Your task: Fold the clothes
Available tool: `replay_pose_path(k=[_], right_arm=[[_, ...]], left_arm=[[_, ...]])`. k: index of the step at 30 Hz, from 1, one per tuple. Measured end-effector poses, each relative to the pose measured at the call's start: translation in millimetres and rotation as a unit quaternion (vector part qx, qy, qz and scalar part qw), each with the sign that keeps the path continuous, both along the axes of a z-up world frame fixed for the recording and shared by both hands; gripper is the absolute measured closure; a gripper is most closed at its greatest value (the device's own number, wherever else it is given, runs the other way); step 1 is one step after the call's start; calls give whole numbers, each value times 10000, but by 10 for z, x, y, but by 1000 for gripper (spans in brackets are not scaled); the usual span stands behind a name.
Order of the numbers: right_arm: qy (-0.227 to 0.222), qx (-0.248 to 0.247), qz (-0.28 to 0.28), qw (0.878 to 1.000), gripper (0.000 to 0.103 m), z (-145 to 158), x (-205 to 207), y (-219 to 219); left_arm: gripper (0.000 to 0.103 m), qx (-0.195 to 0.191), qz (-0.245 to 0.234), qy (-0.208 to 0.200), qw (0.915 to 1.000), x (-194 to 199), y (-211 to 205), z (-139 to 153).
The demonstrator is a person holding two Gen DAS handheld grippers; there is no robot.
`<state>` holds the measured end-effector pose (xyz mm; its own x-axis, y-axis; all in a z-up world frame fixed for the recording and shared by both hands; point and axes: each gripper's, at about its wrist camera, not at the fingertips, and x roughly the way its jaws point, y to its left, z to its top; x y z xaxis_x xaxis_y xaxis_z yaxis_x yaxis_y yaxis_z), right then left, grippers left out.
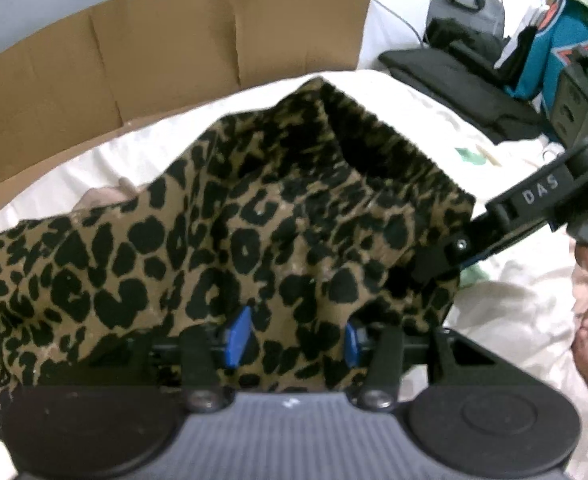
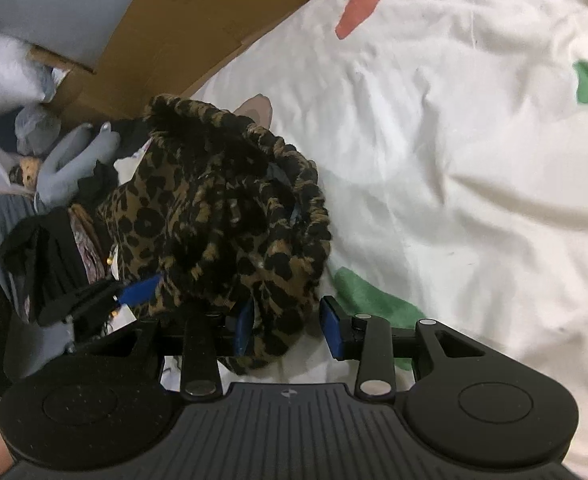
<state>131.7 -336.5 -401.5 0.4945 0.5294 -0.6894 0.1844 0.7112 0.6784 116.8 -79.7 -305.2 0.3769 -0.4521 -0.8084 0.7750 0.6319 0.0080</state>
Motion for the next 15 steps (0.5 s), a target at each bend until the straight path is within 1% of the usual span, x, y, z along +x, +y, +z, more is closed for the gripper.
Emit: replay_pose_path(k=[2,3,4,5,9,15], right_arm=[[-67,-97,-38,9999,62,-6,35,52],[-99,-138,-70,9998,66,-5,50,66],[-129,-173,-80,9997,82,5,61,68],[-161,-212,-62,9996,90,25,71,69],[-287,-348,17,9990,93,114,107,68],[-432,-561,226,9972,94,326,86,-49]], left_arm=[[64,-16,-31,44,10000,27,3,-5],[89,-66,-45,144,9999,55,0,-1],[100,-107,-28,254,9996,85,5,10],[100,-132,50,353,9993,114,21,31],[101,-259,332,518,9978,208,197,202],[101,-423,969,598,9926,373,729,621]])
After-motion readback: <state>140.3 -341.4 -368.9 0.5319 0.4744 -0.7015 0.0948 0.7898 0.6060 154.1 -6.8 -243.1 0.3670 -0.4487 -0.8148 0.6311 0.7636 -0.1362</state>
